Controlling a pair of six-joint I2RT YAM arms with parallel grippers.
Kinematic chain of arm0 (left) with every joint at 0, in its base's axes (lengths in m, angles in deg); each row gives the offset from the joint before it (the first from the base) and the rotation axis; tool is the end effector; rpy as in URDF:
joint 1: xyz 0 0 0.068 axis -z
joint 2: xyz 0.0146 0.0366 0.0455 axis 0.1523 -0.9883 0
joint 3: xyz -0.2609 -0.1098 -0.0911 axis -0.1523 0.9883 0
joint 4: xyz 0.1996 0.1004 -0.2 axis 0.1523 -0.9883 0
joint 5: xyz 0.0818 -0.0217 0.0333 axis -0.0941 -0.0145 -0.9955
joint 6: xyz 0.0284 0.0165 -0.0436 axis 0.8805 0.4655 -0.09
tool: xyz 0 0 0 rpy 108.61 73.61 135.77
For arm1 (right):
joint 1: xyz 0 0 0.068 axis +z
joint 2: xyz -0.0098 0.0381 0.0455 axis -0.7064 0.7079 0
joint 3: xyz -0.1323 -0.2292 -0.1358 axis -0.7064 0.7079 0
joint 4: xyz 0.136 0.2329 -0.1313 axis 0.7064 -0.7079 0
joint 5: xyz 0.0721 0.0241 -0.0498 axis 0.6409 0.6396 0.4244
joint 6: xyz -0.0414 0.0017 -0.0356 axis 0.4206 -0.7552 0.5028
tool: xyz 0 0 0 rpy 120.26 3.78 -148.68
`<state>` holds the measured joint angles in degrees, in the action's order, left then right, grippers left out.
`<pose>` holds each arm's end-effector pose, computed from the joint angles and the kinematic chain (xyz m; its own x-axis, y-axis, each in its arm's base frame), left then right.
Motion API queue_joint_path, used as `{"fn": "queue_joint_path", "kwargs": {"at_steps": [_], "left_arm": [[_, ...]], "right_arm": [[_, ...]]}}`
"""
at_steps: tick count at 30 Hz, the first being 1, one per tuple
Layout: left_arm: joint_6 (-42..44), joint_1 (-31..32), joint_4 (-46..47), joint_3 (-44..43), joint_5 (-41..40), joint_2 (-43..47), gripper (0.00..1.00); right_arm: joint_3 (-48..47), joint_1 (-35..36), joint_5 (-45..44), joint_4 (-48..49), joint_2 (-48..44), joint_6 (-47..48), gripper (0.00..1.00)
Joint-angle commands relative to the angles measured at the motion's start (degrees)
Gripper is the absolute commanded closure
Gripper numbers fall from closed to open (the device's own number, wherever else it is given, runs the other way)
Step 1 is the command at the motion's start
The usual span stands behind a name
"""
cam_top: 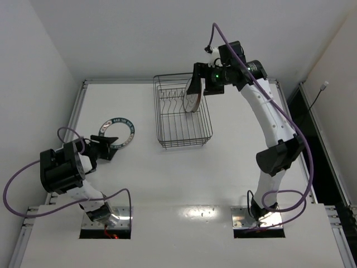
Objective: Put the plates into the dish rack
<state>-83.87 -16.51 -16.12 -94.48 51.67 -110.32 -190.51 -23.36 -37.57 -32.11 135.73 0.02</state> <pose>0.2463 0.0946 0.0885 -0.2136 -0.9762 0.0377 -0.5072 0.0778 -0.8583 0.4106 0.1751 0.4534 -0.8069 0.1115 -0.5801 -0.2516 0.8236 0.5083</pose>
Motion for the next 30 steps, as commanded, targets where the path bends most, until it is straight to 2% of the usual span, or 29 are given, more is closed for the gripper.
{"fn": "queue_joint_path", "kwargs": {"at_steps": [1,2,3,6,7,10,11,14,15,17,18,21,22,24,26,29,30], "left_arm": [[-1.55,-0.21,6.18,1.75,-1.88,-4.27,0.50],[-2.16,-0.21,6.19,1.75,-1.88,-4.97,0.55],[-2.16,-0.21,7.14,1.75,-1.36,-5.68,0.65],[-2.16,0.40,7.68,0.35,-0.74,-6.83,0.82],[-2.16,0.40,7.68,-0.27,0.74,-7.44,0.99],[-4.09,0.93,5.94,-1.07,1.28,-4.29,1.00],[-4.10,0.93,4.53,-1.94,0.59,0.16,1.00],[-4.62,0.93,-4.95,-6.40,-0.83,7.39,1.00],[-4.62,0.93,-8.98,-7.73,-1.52,11.50,1.00],[-4.62,0.93,-10.86,-12.37,0.65,12.33,1.00],[-6.89,1.63,-10.34,-13.19,1.54,12.33,1.00],[-16.27,4.61,1.76,-13.20,2.69,12.33,1.00],[-18.14,5.41,6.49,-13.20,2.69,11.64,1.00],[-21.92,8.47,10.21,-14.51,2.69,10.84,1.00],[-23.25,13.31,10.85,-16.17,2.69,10.84,1.00],[-22.21,20.69,6.55,-19.25,2.69,11.62,1.00],[-21.24,22.27,2.45,-20.22,1.99,12.15,1.00]], "right_arm": [[-1.92,-1.01,2.21,-1.27,1.06,1.99,0.22],[-1.92,-1.02,2.74,-1.27,1.67,1.99,0.22],[-1.92,-1.02,2.75,-1.27,1.68,1.99,0.22],[-1.92,-2.07,3.80,-1.27,2.21,1.99,0.22],[-1.92,-2.07,3.80,-1.79,2.21,1.99,0.22],[-1.30,-3.12,5.29,-1.79,2.21,1.99,0.22],[0.35,-3.65,6.51,-1.27,2.21,1.99,0.21],[4.31,-4.36,15.20,3.55,2.73,-0.12,0.21],[5.45,-4.97,20.97,5.48,2.73,-2.04,0.21],[8.88,-5.49,26.54,12.48,2.73,-4.85,0.21],[9.59,-5.50,31.35,14.71,3.34,-7.74,0.21],[10.12,-5.50,37.61,22.54,4.75,-13.28,0.21],[9.25,-5.50,38.51,24.21,5.45,-14.52,0.21],[8.72,-5.50,40.71,29.56,5.98,-18.64,0.21],[8.72,-5.50,41.42,34.23,5.99,-21.82,0.21],[8.72,-4.97,41.42,35.39,7.39,-21.83,0.21],[8.72,-4.97,40.81,35.39,7.39,-21.83,0.22]]}}
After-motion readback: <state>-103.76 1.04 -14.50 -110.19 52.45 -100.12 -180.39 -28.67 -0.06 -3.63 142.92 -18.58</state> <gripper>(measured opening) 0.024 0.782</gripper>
